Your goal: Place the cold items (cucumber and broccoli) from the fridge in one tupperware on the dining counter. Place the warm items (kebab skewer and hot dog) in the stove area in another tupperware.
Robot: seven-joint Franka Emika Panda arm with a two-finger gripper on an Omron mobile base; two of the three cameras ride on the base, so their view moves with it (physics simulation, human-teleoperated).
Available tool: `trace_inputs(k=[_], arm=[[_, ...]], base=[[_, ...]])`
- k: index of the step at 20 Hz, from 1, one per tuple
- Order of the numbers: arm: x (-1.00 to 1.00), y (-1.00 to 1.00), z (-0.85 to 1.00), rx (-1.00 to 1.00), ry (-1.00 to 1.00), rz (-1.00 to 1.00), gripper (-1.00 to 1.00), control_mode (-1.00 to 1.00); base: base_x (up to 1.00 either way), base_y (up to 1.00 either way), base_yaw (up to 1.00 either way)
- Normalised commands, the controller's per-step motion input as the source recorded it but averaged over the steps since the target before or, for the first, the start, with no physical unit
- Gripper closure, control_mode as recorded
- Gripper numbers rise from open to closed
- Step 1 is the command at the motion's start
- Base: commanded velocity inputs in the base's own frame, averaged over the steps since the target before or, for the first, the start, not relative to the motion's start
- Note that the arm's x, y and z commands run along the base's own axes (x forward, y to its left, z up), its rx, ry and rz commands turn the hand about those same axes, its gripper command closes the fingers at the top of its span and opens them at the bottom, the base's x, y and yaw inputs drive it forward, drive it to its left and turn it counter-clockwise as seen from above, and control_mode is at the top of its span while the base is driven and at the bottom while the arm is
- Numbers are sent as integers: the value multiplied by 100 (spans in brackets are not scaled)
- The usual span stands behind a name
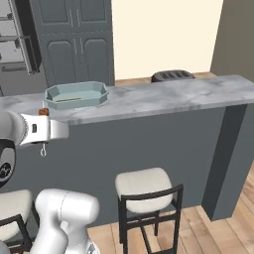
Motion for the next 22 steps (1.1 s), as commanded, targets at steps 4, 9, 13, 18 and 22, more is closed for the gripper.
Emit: trace_inputs(k=[4,9,13,18,22], arm=[[0,0,0,0,0,0,100,100],[29,10,50,-20,-9,21,100,-100],[78,22,84,-36,-2,72,100,-100],[84,30,27,-40,26,80,100,-100],[78,41,0,-51,51,46,100,-100]], base=[[36,6,-4],[10,1,0],[0,0,0],[0,0,0],[0,0,0]])
